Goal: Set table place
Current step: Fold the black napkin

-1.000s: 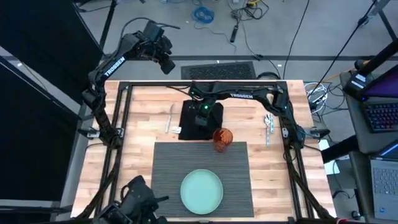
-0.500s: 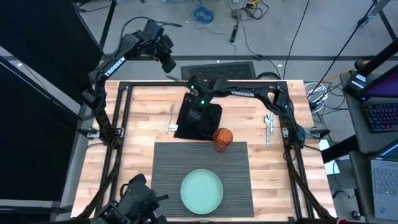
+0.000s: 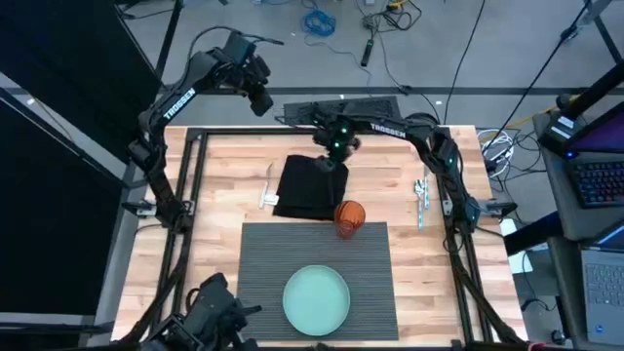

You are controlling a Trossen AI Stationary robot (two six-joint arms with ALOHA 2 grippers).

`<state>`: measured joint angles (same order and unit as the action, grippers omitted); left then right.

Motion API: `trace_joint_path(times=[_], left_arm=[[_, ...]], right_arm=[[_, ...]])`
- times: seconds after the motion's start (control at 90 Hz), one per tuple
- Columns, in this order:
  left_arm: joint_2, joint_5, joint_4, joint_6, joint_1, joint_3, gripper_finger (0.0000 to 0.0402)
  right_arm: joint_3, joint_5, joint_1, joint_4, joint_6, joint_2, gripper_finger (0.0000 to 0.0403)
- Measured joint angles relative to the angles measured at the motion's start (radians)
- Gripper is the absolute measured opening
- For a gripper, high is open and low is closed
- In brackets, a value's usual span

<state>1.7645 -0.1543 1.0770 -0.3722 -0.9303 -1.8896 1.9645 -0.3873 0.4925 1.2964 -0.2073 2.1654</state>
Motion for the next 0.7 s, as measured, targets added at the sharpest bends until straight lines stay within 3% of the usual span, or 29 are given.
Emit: trace_joint_path(times=[0.511, 0.7], left_arm=[[0.000, -0.036, 0.002, -0.030, 0.001, -0.001, 0.0000], [0.000, -0.094, -0.002, -0.031, 0.001, -0.001, 0.0000]], right_arm=[[-0.155, 0.030, -0.079, -0.175, -0.231, 0.001, 0.0208], [-0.205, 0.050, -0.107, -0.212, -0.310, 0.001, 0.0208]])
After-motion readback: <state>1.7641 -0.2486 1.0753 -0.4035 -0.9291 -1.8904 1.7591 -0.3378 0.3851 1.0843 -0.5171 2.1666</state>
